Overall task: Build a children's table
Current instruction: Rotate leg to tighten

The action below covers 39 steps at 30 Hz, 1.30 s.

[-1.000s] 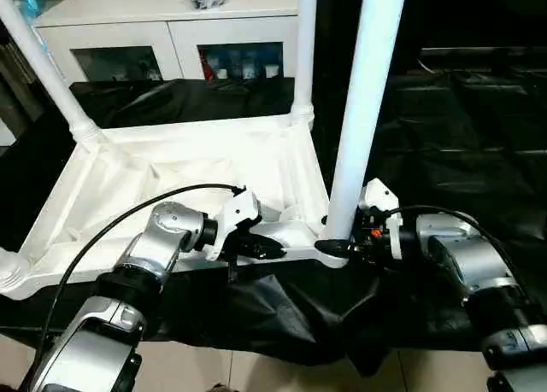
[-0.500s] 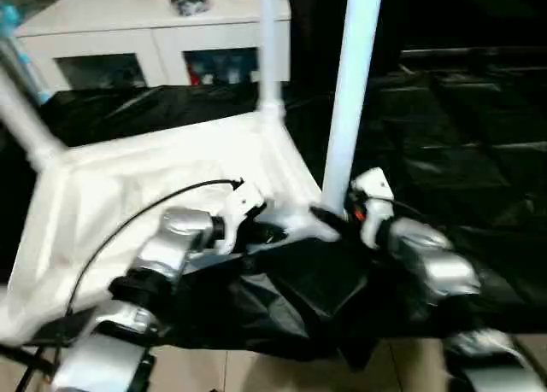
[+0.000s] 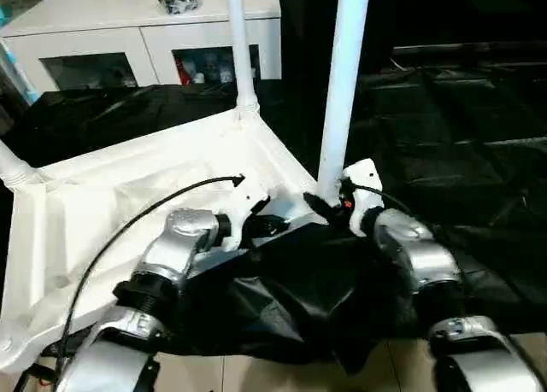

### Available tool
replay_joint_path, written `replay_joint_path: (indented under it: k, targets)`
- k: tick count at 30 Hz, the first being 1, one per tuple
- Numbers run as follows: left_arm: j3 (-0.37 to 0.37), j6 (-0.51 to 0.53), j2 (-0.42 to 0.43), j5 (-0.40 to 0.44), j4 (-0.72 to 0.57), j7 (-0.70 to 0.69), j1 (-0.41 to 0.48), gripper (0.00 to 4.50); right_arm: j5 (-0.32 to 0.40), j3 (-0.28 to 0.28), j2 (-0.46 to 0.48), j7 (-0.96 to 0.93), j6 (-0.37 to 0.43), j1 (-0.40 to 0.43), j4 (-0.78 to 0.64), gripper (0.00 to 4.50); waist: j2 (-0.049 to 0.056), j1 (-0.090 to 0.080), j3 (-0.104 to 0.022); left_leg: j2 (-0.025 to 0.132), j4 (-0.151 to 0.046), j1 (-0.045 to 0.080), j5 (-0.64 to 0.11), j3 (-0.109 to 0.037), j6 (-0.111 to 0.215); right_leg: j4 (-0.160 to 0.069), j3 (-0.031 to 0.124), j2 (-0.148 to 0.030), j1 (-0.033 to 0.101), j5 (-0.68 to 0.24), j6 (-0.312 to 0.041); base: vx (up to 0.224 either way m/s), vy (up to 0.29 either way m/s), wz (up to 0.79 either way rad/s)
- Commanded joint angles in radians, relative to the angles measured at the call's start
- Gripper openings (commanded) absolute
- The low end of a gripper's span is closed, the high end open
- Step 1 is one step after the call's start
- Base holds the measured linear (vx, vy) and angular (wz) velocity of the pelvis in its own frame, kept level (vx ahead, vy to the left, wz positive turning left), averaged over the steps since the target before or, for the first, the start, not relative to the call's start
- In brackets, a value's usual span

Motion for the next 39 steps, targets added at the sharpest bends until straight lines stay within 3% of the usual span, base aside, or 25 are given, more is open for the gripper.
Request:
replay_joint_path:
  k: [1, 5, 12, 16, 23, 26, 28, 31, 34, 36, 37, 39]
  targets:
    - [-0.040, -0.030, -0.013, -0.019, -0.026, -0.061, -0.007, 0.00, 0.028, 0.103, 0.021, 0.153, 0.021, 0.017, -0.023, 3.39, -0.011, 0.010, -0.060, 0.027, -0.062, 0.005, -0.191, -0.006, 0.099, -0.062, 0.027, -0.028, 0.052, -0.098, -0.259, 0.000, 0.000, 0.00]
    - [-0.052, -0.042, 0.016, -0.020, -0.017, -0.136, -0.013, 0.00, 0.037, 0.139, -0.056, 0.307, 0.036, 0.036, -0.076, 3.39, -0.008, 0.021, -0.061, 0.030, -0.058, 0.005, -0.163, -0.005, 0.120, -0.055, 0.024, -0.028, 0.053, -0.053, -0.283, 0.000, 0.000, 0.00]
    - [-0.078, -0.054, 0.050, -0.026, 0.024, -0.248, -0.034, 0.00, 0.085, 0.196, -0.140, 0.527, 0.123, 0.071, -0.186, 3.24, -0.011, 0.039, -0.058, 0.033, -0.064, 0.010, -0.213, -0.006, 0.094, -0.060, 0.028, -0.029, 0.051, -0.122, -0.272, 0.000, 0.000, 0.00]
    - [-0.082, -0.066, 0.056, -0.020, 0.043, -0.263, -0.042, 0.00, 0.094, 0.225, -0.152, 0.571, 0.161, 0.083, -0.223, 2.88, -0.016, 0.045, -0.057, 0.032, -0.064, 0.009, -0.205, -0.006, 0.084, -0.061, 0.029, -0.032, 0.050, -0.150, -0.262, 0.000, 0.000, 0.00]
    - [-0.076, -0.068, 0.057, -0.020, 0.046, -0.263, -0.042, 0.00, 0.090, 0.230, -0.151, 0.570, 0.173, 0.101, -0.247, 2.55, -0.014, 0.052, -0.060, 0.033, -0.062, 0.009, -0.180, -0.007, 0.084, -0.058, 0.029, -0.033, 0.051, -0.124, -0.261, 0.000, 0.000, 0.00]
    - [-0.038, -0.045, 0.019, -0.027, 0.040, -0.168, -0.042, 0.00, 0.075, 0.174, -0.089, 0.422, 0.131, 0.113, -0.216, 2.51, -0.015, 0.053, -0.058, 0.032, -0.064, 0.009, -0.196, -0.007, 0.076, -0.061, 0.029, -0.034, 0.050, -0.148, -0.256, 0.000, 0.000, 0.00]
    - [-0.017, -0.025, -0.011, -0.029, 0.033, -0.093, -0.047, 0.00, 0.043, 0.107, -0.017, 0.206, 0.074, 0.091, -0.125, 2.48, -0.014, 0.047, -0.052, 0.031, -0.072, 0.012, -0.250, -0.009, 0.042, -0.070, 0.030, -0.037, 0.045, -0.249, -0.234, 0.000, 0.000, 0.00]
    - [-0.001, -0.019, -0.052, -0.017, 0.032, 0.009, -0.049, 0.00, 0.036, 0.044, 0.048, 0.019, 0.073, 0.062, -0.034, 2.47, -0.012, 0.026, -0.048, 0.027, -0.080, 0.014, -0.314, -0.018, -0.003, -0.082, 0.028, -0.038, 0.045, -0.377, -0.187, 0.000, 0.000, 0.00]
    - [0.007, -0.006, -0.104, 0.001, 0.035, 0.117, -0.047, 0.00, 0.045, -0.001, 0.112, -0.120, 0.078, 0.051, 0.011, 2.47, -0.006, 0.017, -0.051, 0.028, -0.079, 0.017, -0.310, -0.014, 0.004, -0.082, 0.032, -0.033, 0.040, -0.312, -0.195, 0.000, 0.000, 0.00]
    - [0.013, 0.006, -0.136, 0.008, 0.038, 0.175, -0.046, 0.00, 0.034, -0.008, 0.146, -0.193, 0.088, 0.046, 0.026, 2.47, -0.013, 0.017, -0.051, 0.024, -0.077, 0.014, -0.298, -0.012, 0.018, -0.083, 0.031, -0.032, 0.043, -0.299, -0.193, 0.000, 0.000, 0.00]
    - [0.014, 0.008, -0.140, 0.009, 0.038, 0.183, -0.046, 0.00, 0.028, -0.008, 0.151, -0.205, 0.086, 0.045, 0.030, 2.47, -0.007, 0.019, -0.052, 0.023, -0.076, 0.015, -0.285, -0.011, 0.023, -0.085, 0.032, -0.033, 0.042, -0.293, -0.192, 0.000, 0.000, 0.00]
    - [0.017, 0.010, -0.167, 0.016, 0.042, 0.231, -0.050, 0.00, 0.005, -0.002, 0.179, -0.228, 0.066, 0.036, 0.054, 2.47, -0.011, 0.019, -0.054, 0.023, -0.075, 0.014, -0.275, -0.010, 0.028, -0.085, 0.030, -0.032, 0.043, -0.291, -0.190, 0.000, 0.000, 0.00]
